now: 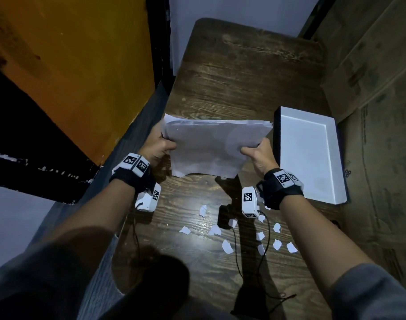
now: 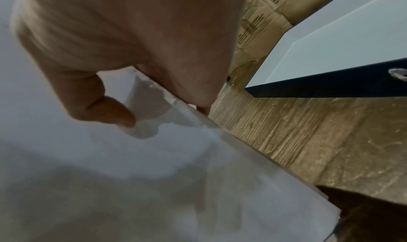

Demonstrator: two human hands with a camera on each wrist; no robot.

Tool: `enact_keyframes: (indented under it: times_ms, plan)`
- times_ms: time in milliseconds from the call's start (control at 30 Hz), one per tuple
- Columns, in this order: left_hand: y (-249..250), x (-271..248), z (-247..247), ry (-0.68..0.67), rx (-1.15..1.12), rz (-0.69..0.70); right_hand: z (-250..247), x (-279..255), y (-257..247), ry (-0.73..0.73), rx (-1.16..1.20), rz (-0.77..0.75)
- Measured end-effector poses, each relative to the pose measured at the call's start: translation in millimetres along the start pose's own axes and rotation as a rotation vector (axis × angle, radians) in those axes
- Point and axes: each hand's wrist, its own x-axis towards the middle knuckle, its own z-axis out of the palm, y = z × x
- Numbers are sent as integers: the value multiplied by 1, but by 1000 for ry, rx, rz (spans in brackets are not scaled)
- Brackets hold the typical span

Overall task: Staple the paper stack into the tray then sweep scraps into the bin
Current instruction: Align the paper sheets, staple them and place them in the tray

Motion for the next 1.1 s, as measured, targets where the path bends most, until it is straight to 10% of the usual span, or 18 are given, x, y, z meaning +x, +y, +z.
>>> enact_keyframes:
  times_ms: [167,267,367,467,633,800,967,1100]
  plan:
    - [-3,4,-3,-61,-25,-19,8,4,-2,27,-54,17]
    - [23,5,-13,121,-11,119,-2,13,-19,71,-172,-32]
    - [58,5,-15,147,408,351,-9,20,-45,-61,-311,-132]
    - [65,13,7,-109,844,238,2,22,-64,-228,-462,-211]
    - [39,22,17,-40,621,142,0,25,-59,-248,-624,-290]
    - [26,14,-21,90,421,17,-66,27,-16,47,-857,-8]
    - [20,1,-43,166,224,-39,-89,18,24,17,-125,203]
    - [5,-4,-30,233,135,-81,-59,19,23,15,-117,167]
